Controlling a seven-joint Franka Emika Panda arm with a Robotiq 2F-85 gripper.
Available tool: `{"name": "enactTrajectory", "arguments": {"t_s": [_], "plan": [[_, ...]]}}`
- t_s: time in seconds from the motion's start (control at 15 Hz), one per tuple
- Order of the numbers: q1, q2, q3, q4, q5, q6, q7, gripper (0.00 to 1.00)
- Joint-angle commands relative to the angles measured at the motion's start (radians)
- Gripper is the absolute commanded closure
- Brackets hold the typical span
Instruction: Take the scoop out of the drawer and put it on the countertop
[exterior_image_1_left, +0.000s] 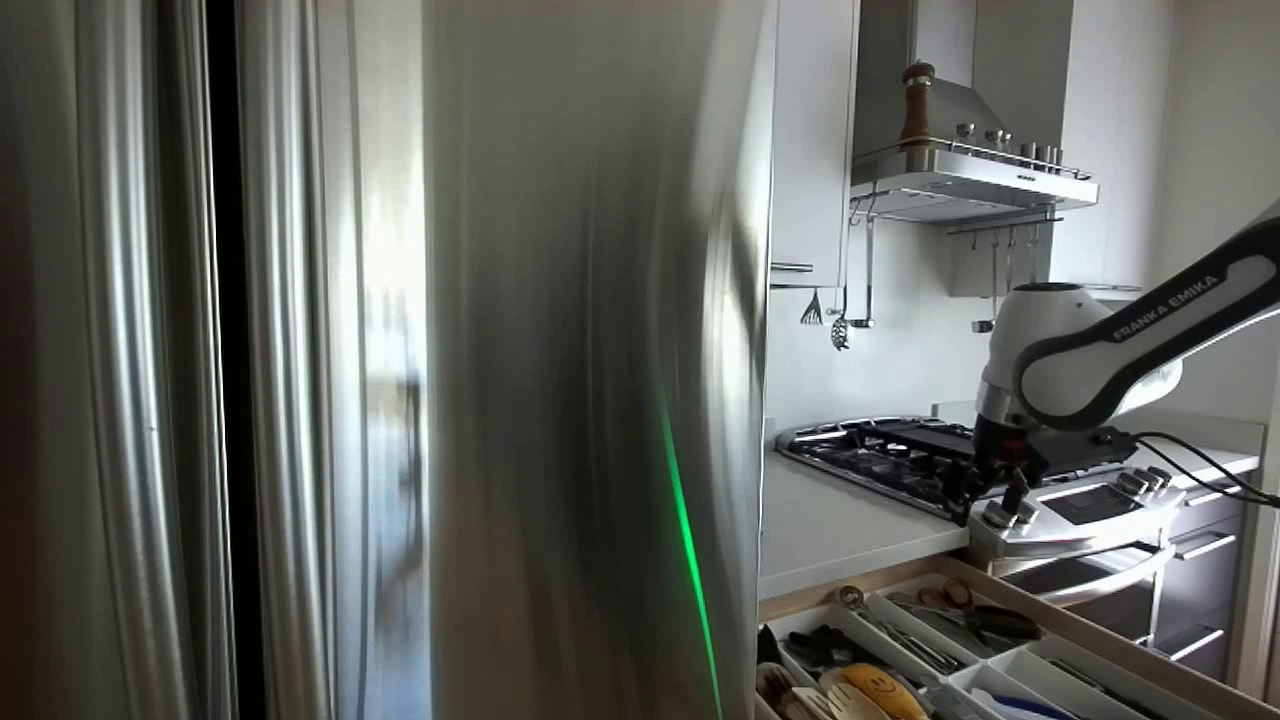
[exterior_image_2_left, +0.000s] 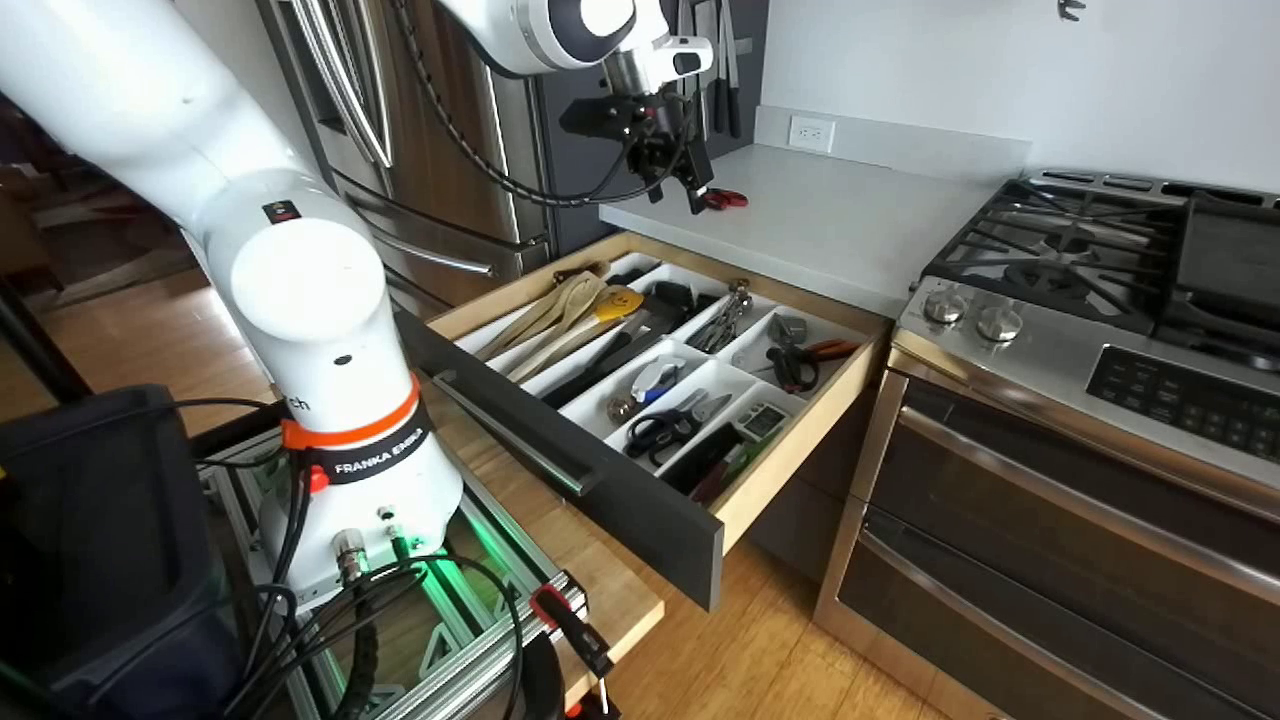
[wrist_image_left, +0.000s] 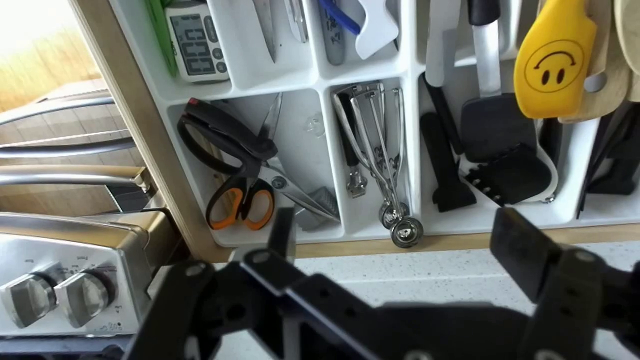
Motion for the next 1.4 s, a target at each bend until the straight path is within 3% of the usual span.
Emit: {"name": "enactTrajectory", "arguments": {"t_s": [0.0,0.27,0.67,0.73,0.87,0.93,1.0,1.07,1.33], "plan": [[-0.036,0.102,0.032,0.007,-0.1,0.13,0.077,0.0],[-0.066,0.227,0.051,0.019,-0.224,0.197,0.168,0.0],[-0.035,0.415,-0.005,0.079,-0.424,0.18,0.322,0.0],[-0.062,0.447,0.017,0.094,-0.439,0.177,0.338,0.0],[-0.057,0.504,0.011,0.119,-0.417,0.192,0.325,0.0],[0.005,0.521,-0.051,0.131,-0.396,0.202,0.31,0.0],[0.017,0.539,-0.063,0.146,-0.382,0.206,0.311,0.0],[0.035,0.483,-0.077,0.107,-0.38,0.188,0.293,0.0],[0.06,0.528,-0.104,0.144,-0.374,0.193,0.289,0.0]]}}
